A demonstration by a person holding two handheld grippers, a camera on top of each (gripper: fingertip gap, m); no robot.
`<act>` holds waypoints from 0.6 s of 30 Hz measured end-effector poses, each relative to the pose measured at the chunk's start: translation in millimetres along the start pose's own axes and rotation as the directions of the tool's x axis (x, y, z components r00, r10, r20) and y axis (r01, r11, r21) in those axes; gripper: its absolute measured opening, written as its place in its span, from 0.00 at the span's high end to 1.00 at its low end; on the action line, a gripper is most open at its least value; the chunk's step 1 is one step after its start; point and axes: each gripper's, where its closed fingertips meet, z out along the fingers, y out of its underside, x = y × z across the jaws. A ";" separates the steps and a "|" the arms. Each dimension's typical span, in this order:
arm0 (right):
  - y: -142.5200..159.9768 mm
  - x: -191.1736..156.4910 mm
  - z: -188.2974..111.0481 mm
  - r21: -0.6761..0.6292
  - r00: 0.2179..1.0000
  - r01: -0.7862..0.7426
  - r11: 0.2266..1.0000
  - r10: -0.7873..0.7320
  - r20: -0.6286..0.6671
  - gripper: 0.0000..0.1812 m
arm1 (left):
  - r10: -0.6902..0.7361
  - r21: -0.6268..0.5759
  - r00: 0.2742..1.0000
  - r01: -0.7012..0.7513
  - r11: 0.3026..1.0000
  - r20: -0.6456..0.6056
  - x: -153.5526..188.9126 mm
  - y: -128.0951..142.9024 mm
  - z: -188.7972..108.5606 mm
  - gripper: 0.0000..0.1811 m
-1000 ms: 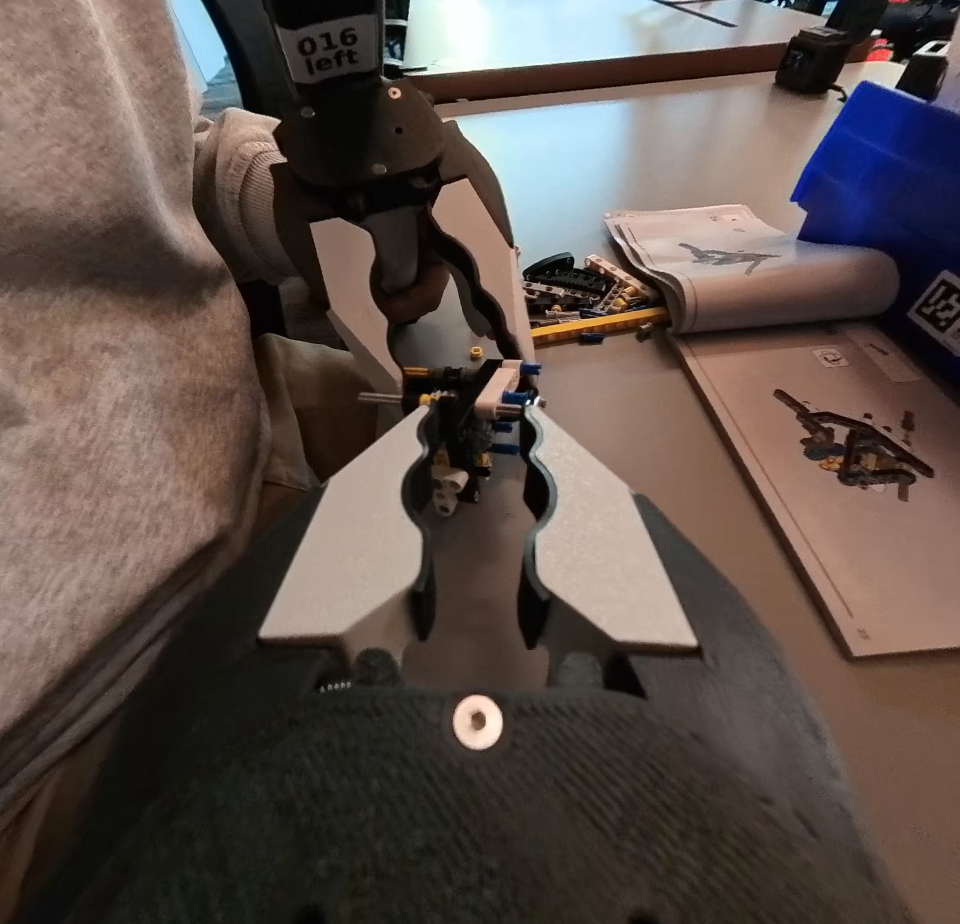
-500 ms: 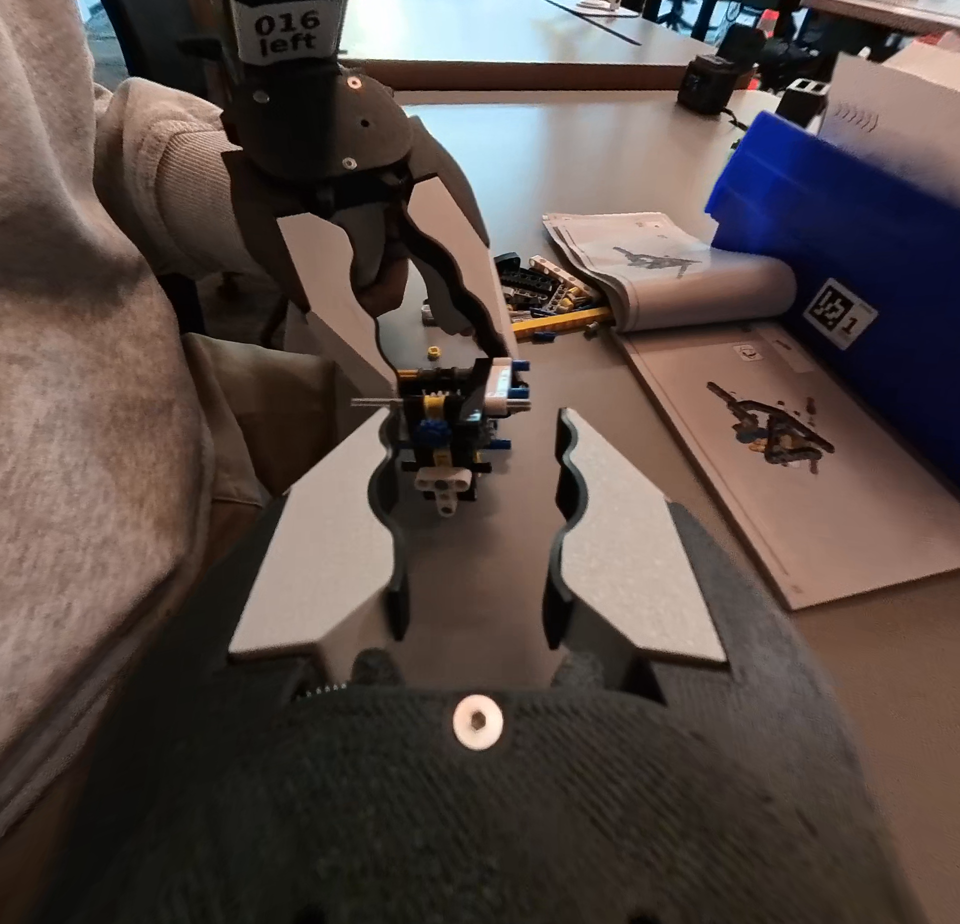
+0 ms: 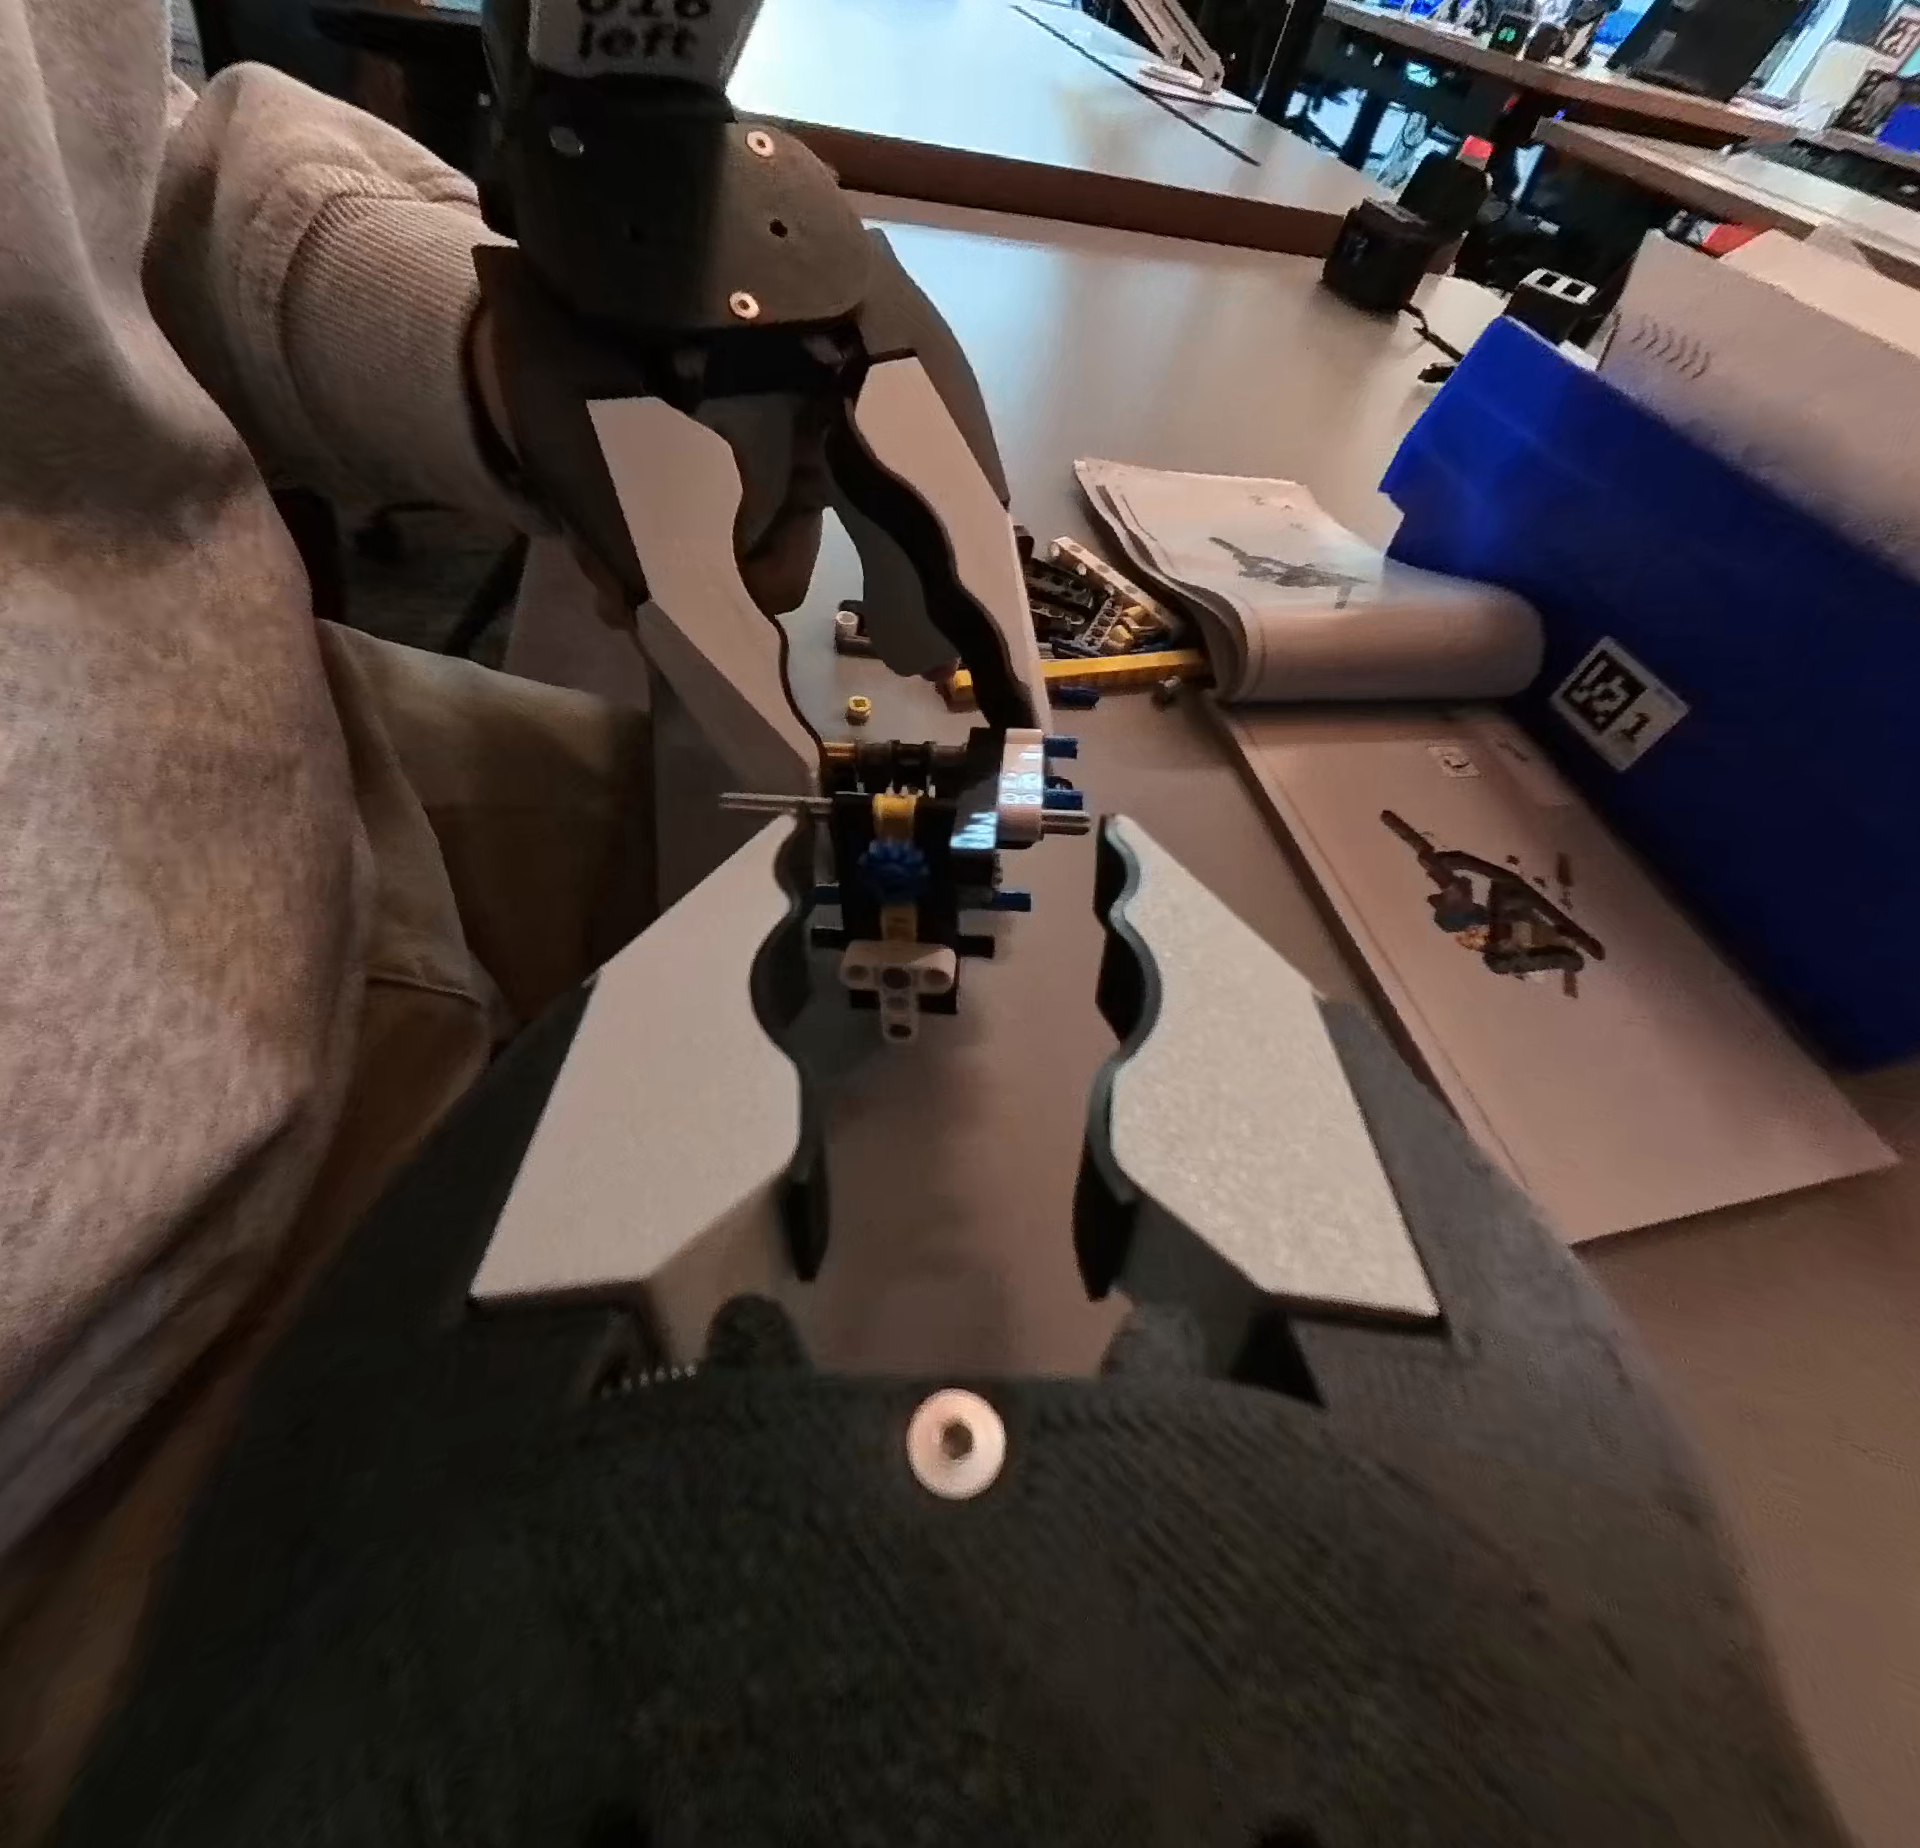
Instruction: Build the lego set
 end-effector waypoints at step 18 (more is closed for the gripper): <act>1.4 -1.5 1.3 -0.006 1.000 0.029 1.000 -0.029 0.010 0.74 | -0.008 -0.044 1.000 0.008 0.999 0.000 0.6 1.5 -0.8 0.77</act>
